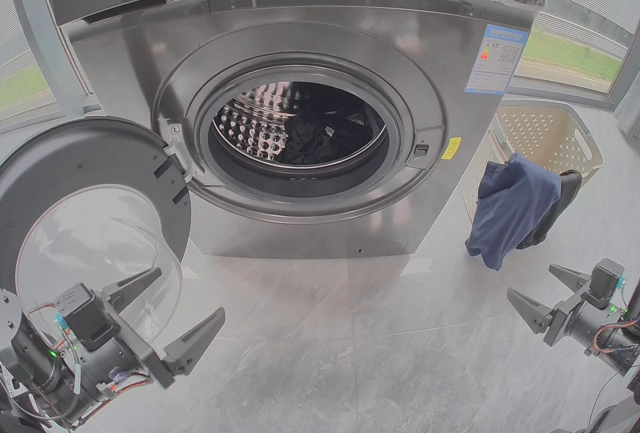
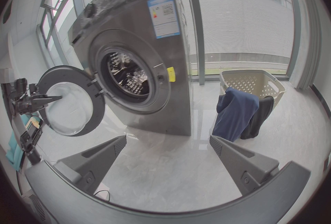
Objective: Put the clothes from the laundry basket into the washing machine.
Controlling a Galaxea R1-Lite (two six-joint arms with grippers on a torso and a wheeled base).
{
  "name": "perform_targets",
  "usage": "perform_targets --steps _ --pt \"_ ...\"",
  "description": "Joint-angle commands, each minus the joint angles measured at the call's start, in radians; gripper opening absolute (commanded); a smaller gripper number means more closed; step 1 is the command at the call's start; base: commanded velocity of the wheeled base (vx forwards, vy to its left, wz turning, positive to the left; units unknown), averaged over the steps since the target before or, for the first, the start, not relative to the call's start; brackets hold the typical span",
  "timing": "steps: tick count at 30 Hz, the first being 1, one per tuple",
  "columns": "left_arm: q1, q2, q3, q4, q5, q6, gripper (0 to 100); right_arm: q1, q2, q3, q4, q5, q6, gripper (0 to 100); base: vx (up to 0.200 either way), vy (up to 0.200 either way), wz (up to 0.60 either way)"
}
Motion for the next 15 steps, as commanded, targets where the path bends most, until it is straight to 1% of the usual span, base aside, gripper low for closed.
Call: perform_targets --steps 1,2,3,4,5,8,9,11,13,15 --pt "0.064 -0.376 0.016 0.297 -0.001 0.000 100 -0.063 -0.339 0.017 0.247 -0.027 0.006 100 0.000 0.000 0.00" --pt "0.095 -0.420 0.016 0.353 -0.002 -0.002 100 -0.076 -0.388 0.017 0.299 -0.027 0.004 100 0.000 0.000 0.00" --pt "0.102 -0.433 0.016 0.368 -0.002 -0.003 100 -0.080 -0.402 0.017 0.314 -0.027 0.004 100 0.000 0.000 0.00" --pt "0.139 -0.505 0.016 0.437 -0.005 -0.010 100 -0.105 -0.477 0.017 0.388 -0.026 0.000 100 0.000 0.000 0.00" --pt "0.160 -0.569 0.016 0.488 -0.010 -0.010 100 -0.125 -0.537 0.016 0.443 -0.026 -0.003 100 0.000 0.000 0.00" --pt "0.180 -0.706 0.012 0.609 -0.011 -0.002 100 -0.179 -0.657 0.016 0.549 -0.026 -0.006 100 0.000 0.000 0.00" --pt "0.202 -0.762 0.010 0.672 -0.010 0.000 100 -0.209 -0.715 0.016 0.590 -0.023 -0.008 100 0.000 -0.200 0.00" --pt "0.256 -0.838 0.012 0.758 -0.016 0.003 100 -0.251 -0.813 0.016 0.658 -0.014 -0.009 100 0.000 -0.200 0.00" --pt "0.274 -0.904 0.012 0.816 -0.028 0.001 100 -0.271 -0.891 0.016 0.721 -0.008 -0.009 100 0.000 -0.200 0.00" --pt "0.288 -0.959 0.013 0.865 -0.045 -0.003 100 -0.287 -0.988 0.014 0.814 -0.004 -0.011 100 0.000 -0.200 0.00"
